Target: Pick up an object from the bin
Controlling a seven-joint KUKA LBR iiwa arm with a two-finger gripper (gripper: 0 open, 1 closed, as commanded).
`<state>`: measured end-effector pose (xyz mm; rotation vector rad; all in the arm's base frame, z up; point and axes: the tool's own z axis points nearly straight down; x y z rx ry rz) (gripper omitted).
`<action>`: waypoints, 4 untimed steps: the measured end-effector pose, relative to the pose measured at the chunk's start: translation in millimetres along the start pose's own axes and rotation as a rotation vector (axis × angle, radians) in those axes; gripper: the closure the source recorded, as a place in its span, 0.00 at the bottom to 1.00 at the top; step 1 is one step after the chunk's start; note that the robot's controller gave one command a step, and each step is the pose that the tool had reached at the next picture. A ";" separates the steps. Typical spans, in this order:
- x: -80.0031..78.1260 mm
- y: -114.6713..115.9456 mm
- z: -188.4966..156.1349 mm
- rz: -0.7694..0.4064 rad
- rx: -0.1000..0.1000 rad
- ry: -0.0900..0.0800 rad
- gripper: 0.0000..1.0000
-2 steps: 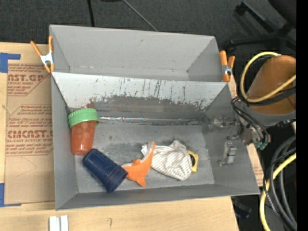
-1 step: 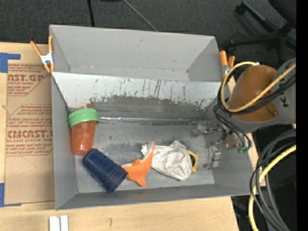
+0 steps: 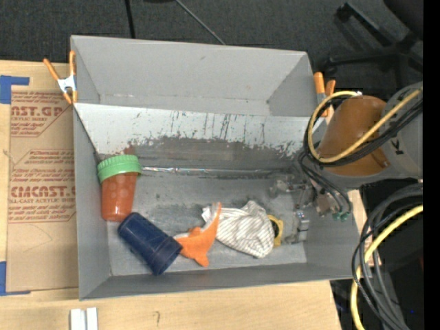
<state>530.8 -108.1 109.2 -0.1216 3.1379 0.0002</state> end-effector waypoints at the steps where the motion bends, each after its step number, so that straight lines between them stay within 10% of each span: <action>1: -19.6 31.7 12.6 0.015 -0.001 0.005 0.00; 2: 11.3 55.8 38.7 -0.195 0.000 -0.002 1.00; 3: 11.3 55.9 38.7 -0.195 0.000 -0.002 1.00; 4: 26.2 97.5 -150.5 -0.207 0.001 -0.008 1.00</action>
Offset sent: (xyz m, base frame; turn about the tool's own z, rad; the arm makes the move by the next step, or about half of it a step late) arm -0.0165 0.0536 -0.0392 -0.1951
